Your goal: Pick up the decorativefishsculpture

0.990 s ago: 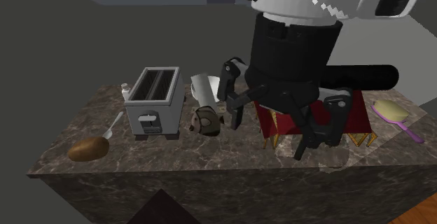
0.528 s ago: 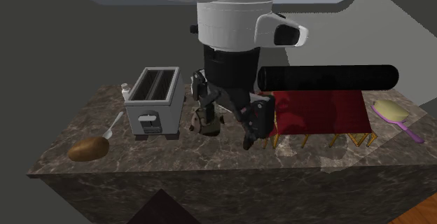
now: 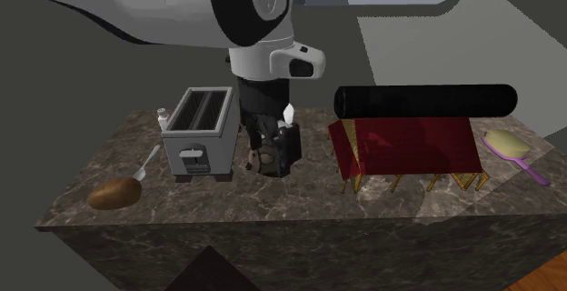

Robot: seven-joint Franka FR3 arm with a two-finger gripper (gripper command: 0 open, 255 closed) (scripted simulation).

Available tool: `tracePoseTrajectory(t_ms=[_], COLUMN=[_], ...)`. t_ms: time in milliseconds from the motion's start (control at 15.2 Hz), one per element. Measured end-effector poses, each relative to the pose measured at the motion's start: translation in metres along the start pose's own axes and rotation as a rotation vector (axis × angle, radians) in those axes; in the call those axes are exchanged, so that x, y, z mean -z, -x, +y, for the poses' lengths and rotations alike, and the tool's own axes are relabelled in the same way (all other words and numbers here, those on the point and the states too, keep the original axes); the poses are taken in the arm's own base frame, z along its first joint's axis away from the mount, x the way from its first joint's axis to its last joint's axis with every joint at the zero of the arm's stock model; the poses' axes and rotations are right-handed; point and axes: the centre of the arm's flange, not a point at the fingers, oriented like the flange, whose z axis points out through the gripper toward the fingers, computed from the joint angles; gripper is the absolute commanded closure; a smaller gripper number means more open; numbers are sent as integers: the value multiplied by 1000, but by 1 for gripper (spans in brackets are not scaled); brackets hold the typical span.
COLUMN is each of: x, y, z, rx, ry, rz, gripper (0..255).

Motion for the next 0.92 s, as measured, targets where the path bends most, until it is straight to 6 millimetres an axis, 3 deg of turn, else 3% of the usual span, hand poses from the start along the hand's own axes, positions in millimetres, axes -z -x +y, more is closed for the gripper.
tracePoseTrajectory(t_ms=[528,924], x=[-56,-97], y=[-27,-66], z=[-92,-153], rx=[-210,-371], ry=[44,75], rz=[5,8], gripper=[0,0])
